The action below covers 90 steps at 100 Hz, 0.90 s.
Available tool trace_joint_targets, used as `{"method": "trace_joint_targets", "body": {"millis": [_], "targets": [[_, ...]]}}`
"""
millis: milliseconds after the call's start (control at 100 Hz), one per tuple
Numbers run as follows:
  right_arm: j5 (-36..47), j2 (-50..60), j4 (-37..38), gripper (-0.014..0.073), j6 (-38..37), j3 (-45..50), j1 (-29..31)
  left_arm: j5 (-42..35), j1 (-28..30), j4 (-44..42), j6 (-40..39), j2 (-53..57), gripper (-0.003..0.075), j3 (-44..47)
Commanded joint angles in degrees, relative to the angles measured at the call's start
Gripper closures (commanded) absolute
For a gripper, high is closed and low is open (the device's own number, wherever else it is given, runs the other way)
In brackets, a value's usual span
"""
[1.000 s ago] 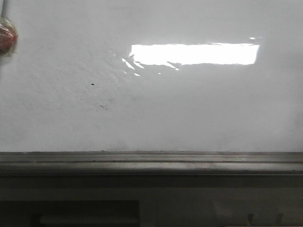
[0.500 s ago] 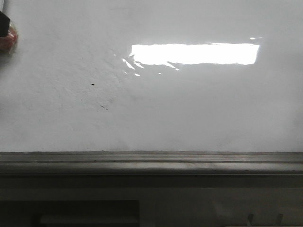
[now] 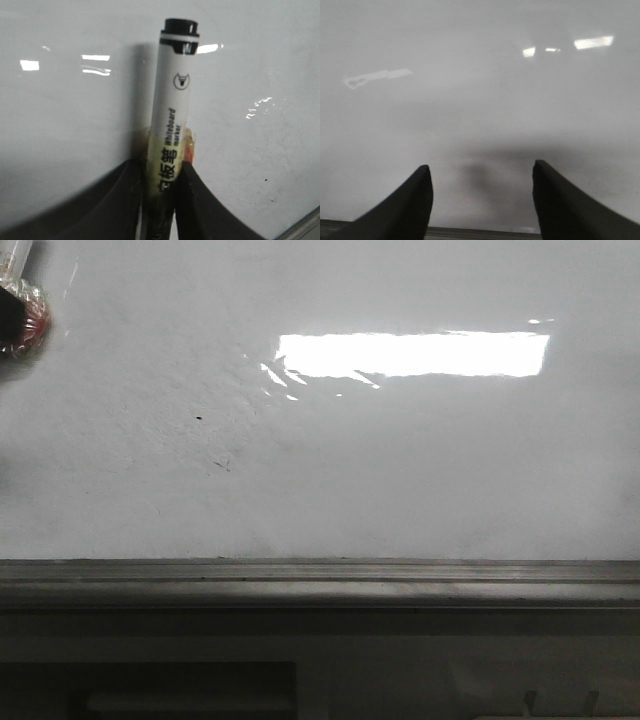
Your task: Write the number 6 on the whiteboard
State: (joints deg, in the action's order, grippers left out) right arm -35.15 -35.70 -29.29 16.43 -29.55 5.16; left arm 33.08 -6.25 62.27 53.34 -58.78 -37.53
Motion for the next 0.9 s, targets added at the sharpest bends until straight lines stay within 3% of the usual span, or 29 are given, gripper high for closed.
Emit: {"method": "trace_joint_targets", "body": {"millis": [0,200,390,590,740,890], "targets": [[2.8,-0.4,-1.5,0.02,0.9,-2.1,0.3,0.5,-0.3,1.0,1.7,0.5,0.0741,-1.9],[-5.2,-3.4,-17.1,0.02,17.4,-4.4,-1.5,6.5,-4.8,-0.9,6.6,1.2,0.0741,-4.5],[-18.0,-11.0,-30.3,0.02,28.7,-11.0,-4.5,5.5,-16.7,-11.4,6.6,1.2,0.0741,-7.2],[-26.1,-20.6,-32.2,0.02,30.7,-18.7,-11.2,0.4,-29.7,-17.9,6.3,-0.1,0.0741,-9.9],[-24.9,-25.7,-32.3,0.02,30.7,-23.6,-18.5,-1.6,-37.5,-23.7,4.0,-4.0,0.0741,-12.3],[-23.7,-28.0,-32.4,0.02,29.8,-26.7,-21.1,-3.2,-41.3,-29.6,-0.4,-7.6,0.0741,-14.4]]}}
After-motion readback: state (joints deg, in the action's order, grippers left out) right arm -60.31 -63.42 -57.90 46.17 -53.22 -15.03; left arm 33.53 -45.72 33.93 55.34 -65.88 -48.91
